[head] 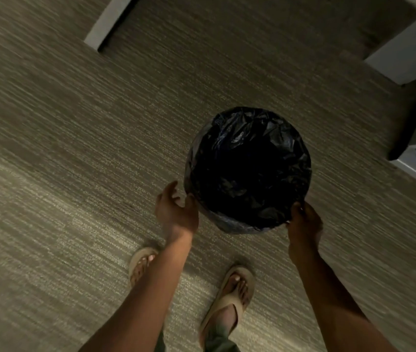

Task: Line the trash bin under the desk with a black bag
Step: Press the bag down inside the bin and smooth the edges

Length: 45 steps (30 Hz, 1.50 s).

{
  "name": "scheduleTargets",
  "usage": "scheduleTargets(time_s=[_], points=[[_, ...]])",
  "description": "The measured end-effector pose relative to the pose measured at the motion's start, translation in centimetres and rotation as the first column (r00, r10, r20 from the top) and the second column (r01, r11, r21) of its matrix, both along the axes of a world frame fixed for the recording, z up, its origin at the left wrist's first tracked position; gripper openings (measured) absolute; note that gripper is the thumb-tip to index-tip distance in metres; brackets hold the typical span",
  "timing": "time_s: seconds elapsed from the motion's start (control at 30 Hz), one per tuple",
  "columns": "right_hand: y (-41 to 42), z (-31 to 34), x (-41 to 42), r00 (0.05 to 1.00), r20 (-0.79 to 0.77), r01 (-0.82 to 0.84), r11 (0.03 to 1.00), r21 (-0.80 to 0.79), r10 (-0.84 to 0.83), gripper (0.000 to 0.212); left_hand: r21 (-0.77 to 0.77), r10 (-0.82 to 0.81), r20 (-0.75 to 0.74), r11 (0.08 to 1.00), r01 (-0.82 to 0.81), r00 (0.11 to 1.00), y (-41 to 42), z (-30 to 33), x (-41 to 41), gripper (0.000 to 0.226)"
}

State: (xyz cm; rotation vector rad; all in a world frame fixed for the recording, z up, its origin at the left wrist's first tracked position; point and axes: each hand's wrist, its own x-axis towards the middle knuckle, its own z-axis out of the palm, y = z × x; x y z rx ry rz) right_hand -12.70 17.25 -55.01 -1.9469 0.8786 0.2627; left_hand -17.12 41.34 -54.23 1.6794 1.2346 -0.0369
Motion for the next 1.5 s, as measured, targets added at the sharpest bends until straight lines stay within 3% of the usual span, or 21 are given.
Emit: scheduleTargets(time_s=[0.17,0.3,0.47,0.8,0.97,1.27,1.37,1.5], points=[[0.2,0.1,0.2,0.992,-0.018,0.122,0.982,0.143,-0.121,0.031,-0.29,-0.059,0.01,0.955,0.059,0.998,1.4,-1.2,0.8,0.033],[0.8,0.7,0.7,0.993,-0.014,0.118,0.972,0.205,-0.117,0.016,-0.323,-0.056,0.018,0.945,0.059,0.998,2.8,-1.2,1.4,0.026],[4.2,1.7,2.5,0.999,0.007,0.03,0.978,0.206,-0.032,0.015,-0.326,0.03,0.015,0.945,-0.023,0.999,6.0,-1.1,1.4,0.023],[18.6,-0.2,9.2,0.969,-0.001,-0.243,0.96,0.137,0.245,0.03,-0.119,0.081,0.059,0.99,-0.074,0.995,20.6,-2.1,4.5,0.022],[24.1,-1.7,12.7,0.959,-0.05,-0.274,0.956,0.102,0.28,0.033,0.035,-0.015,0.026,0.999,0.014,1.0,25.2,-2.8,7.7,0.031],[26.6,-2.4,14.3,0.954,-0.114,-0.271,0.961,0.054,0.276,0.036,-0.033,-0.095,0.053,0.995,0.097,0.994,27.6,-2.9,9.3,0.021],[26.4,-1.6,14.4,0.917,-0.139,-0.385,0.921,-0.057,0.375,0.046,0.059,-0.117,0.011,0.991,0.116,0.993,27.0,-2.1,9.3,0.032],[26.0,0.4,12.7,0.851,-0.137,-0.522,0.794,-0.312,0.506,0.072,0.339,-0.222,-0.132,0.906,0.254,0.966,25.4,-1.2,7.8,0.064]])
